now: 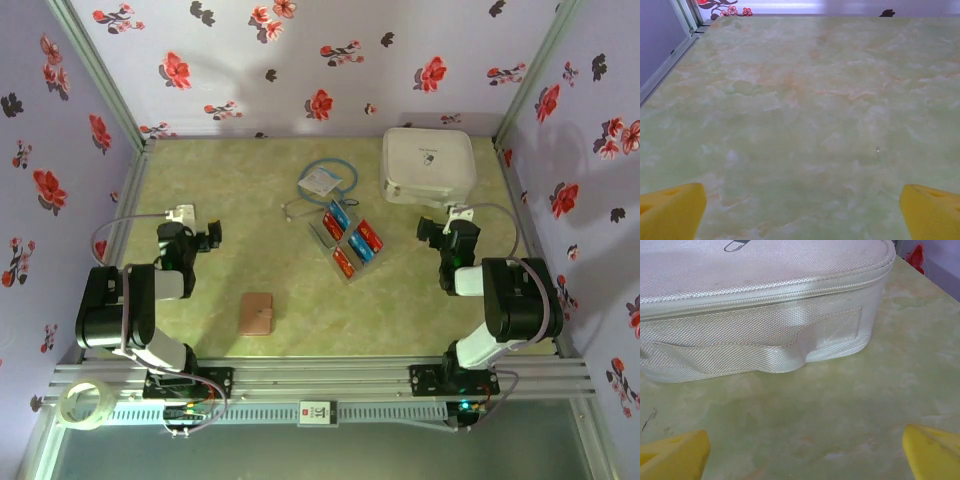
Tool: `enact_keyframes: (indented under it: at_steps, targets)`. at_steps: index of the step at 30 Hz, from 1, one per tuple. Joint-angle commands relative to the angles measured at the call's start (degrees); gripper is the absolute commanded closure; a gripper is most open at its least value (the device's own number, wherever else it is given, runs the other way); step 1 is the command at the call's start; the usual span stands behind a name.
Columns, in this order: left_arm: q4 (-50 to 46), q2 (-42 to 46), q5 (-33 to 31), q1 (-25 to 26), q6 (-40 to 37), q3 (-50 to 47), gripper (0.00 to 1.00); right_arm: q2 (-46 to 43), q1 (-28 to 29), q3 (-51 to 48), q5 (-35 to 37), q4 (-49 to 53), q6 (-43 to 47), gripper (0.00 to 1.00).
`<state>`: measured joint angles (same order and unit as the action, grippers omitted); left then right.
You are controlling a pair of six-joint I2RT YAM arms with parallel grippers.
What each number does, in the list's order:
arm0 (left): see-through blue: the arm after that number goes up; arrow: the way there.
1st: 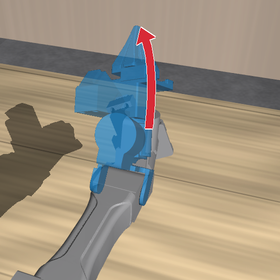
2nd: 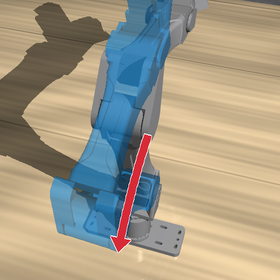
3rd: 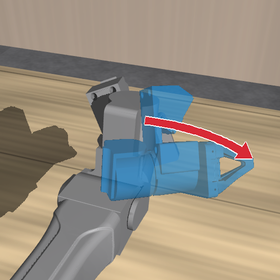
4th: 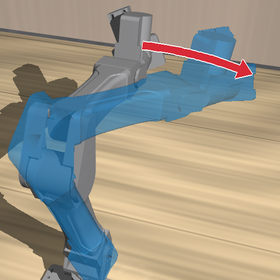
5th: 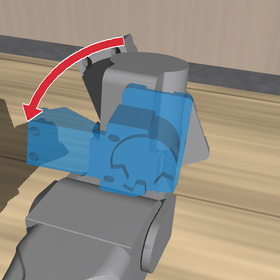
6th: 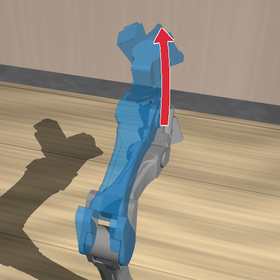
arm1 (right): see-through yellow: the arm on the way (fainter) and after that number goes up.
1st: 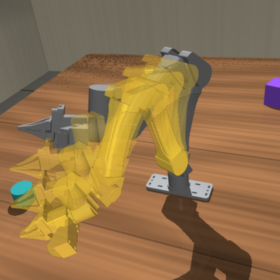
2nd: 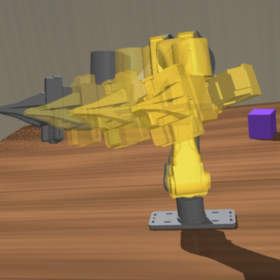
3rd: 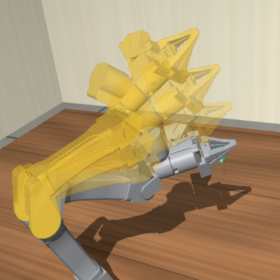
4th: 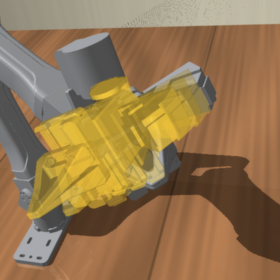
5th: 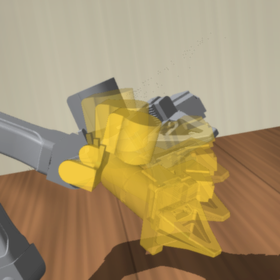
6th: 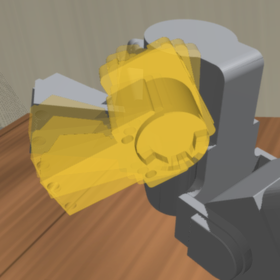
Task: Put the credit cards into the card holder
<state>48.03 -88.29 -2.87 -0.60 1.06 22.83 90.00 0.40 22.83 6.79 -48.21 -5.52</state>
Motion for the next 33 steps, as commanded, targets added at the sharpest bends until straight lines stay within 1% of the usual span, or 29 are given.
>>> enact_keyframes:
  at_steps: [1,11,12,14,33]
  targets:
    - [2.06,-0.12,0.42,0.24,-1.07,-0.02,0.00,-0.55,-0.32,-0.01,-0.63,-1.67,0.77,0.01]
    - [2.07,-0.05,0.38,0.17,-1.06,0.02,0.00,-0.53,-0.32,-0.05,-0.64,-1.67,0.73,0.01]
    - [1.78,-0.17,-1.35,0.14,-0.49,0.22,0.00,-0.56,-0.32,-0.11,-0.65,-1.72,0.69,0.01]
    - [2.16,-0.20,-1.94,0.12,-0.25,0.02,0.00,-0.57,-0.32,-0.13,-0.60,-1.72,0.68,0.01]
    - [1.98,-0.10,-2.10,0.10,-0.21,0.11,0.00,-0.43,-0.67,0.22,-1.58,-1.34,0.25,0.01]
